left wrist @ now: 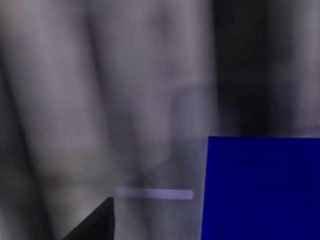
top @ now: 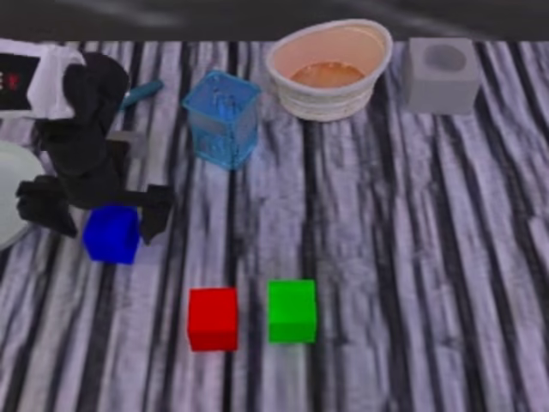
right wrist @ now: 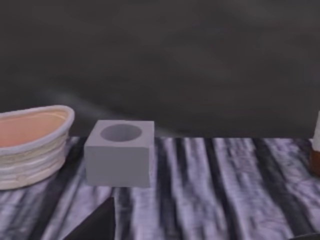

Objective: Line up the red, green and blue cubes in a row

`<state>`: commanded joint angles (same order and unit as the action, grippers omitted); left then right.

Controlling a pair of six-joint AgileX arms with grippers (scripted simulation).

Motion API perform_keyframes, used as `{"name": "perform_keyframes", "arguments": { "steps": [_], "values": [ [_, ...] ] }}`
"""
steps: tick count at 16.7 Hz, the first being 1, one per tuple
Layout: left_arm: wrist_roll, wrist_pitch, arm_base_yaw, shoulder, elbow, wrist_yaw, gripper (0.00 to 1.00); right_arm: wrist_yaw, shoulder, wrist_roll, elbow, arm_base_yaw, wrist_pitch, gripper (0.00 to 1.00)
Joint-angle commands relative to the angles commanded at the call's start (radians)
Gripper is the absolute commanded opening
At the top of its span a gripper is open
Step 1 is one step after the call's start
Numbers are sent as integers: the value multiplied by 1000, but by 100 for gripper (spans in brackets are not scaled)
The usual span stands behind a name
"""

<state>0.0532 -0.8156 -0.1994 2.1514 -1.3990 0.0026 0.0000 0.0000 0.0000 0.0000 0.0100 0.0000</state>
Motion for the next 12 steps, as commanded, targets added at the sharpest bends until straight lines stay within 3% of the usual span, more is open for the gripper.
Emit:
{"name": "perform_keyframes", "arguments": {
  "steps": [6,12],
  "values": [
    [-1,49,1,23,29,0,100,0,0,0,0,0,0,100],
    [-1,49,1,23,29,0,55,0,0,0,0,0,0,100]
  ]
}}
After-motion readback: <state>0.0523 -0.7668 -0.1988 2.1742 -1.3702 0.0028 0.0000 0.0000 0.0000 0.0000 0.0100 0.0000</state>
